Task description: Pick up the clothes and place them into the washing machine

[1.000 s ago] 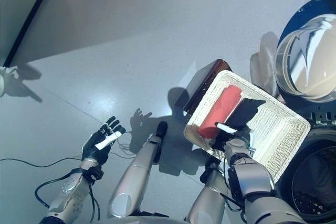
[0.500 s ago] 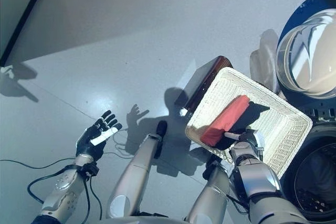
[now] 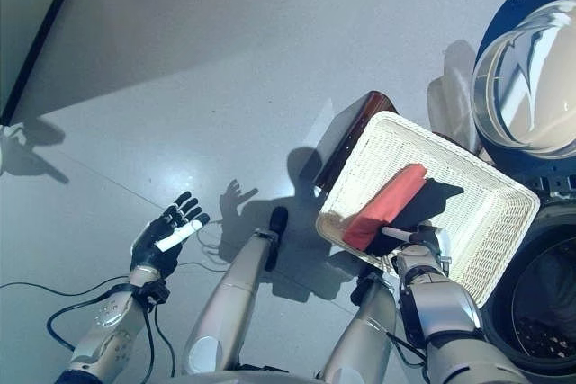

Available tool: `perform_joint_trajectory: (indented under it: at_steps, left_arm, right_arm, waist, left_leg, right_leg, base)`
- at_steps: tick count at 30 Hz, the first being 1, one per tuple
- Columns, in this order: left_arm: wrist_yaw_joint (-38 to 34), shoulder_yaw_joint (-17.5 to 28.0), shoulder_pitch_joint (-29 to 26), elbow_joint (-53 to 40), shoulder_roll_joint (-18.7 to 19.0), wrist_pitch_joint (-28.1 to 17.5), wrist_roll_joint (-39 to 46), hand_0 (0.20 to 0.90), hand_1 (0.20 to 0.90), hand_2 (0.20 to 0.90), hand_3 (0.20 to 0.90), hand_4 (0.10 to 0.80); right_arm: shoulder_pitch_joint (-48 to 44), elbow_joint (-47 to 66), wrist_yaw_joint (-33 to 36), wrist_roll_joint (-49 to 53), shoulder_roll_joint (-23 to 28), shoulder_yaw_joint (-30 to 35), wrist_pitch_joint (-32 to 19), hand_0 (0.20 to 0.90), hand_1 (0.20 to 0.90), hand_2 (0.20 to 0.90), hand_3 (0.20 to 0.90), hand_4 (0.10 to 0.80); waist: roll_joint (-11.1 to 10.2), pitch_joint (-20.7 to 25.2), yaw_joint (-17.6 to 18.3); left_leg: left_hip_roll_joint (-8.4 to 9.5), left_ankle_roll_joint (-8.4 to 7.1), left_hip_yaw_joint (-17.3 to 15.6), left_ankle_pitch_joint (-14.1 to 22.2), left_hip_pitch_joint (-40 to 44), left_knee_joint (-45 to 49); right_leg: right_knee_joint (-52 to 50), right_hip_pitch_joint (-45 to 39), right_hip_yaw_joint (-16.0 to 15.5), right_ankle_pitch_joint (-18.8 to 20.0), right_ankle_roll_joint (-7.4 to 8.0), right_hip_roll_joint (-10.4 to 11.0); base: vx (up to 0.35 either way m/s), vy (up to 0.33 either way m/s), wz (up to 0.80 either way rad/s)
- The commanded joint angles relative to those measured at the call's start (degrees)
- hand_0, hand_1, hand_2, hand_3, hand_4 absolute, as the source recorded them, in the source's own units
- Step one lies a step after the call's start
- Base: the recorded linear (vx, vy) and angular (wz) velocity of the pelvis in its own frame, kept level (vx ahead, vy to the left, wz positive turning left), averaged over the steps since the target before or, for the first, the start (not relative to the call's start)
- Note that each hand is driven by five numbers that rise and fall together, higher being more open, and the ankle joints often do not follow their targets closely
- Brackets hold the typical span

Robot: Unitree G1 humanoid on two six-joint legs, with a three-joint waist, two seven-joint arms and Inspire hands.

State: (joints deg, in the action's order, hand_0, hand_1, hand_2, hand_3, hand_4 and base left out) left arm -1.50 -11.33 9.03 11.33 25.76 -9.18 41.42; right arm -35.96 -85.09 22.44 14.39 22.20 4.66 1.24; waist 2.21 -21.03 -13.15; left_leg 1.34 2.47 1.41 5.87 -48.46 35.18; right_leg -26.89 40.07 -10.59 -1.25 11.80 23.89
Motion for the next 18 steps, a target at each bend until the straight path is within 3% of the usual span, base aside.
perform_joint_trajectory:
  at_steps: [1,9,18]
  left_arm:
    - [-1.2,2.9,2.0,-3.3,1.8,-4.8,-1.0,0.900,0.900,0.900,0.900,0.800]
    - [-1.8,1.9,2.3,-1.4,1.6,-5.4,-0.2,0.900,0.900,0.900,0.900,0.800]
    - [-0.8,0.2,3.6,-0.2,0.1,-5.4,0.9,0.900,0.900,0.900,0.900,0.800]
  right_arm:
    - [2.5,2.5,3.3,12.4,6.2,4.0,-5.8,0.200,0.200,0.200,0.200,0.300]
    - [2.6,8.0,4.1,25.0,9.6,9.4,-12.7,0.200,0.200,0.200,0.200,0.300]
    - [3.4,10.2,4.2,32.5,12.3,13.9,-16.7,0.200,0.200,0.200,0.200,0.300]
  waist:
    - [2.7,0.1,0.8]
    - [3.0,0.4,4.3]
    - [5.2,0.8,6.3]
  left_leg:
    - [-4.80,-6.79,3.2,-2.7,1.2,-7.0]
    - [-6.17,-7.23,0.6,-3.7,4.0,-9.6]
    - [-6.64,-7.78,-1.2,-5.2,6.7,-13.3]
  right_leg:
    - [-0.3,-0.4,1.5,0.1,0.48,0.7]
    - [2.6,-0.5,4.1,1.6,0.32,-0.3]
    - [4.5,-0.5,5.9,2.4,0.49,-0.6]
  base:
    - [0.008,0.014,-0.25]
    - [-0.009,0.014,-0.30]
    - [-0.005,0.005,-0.18]
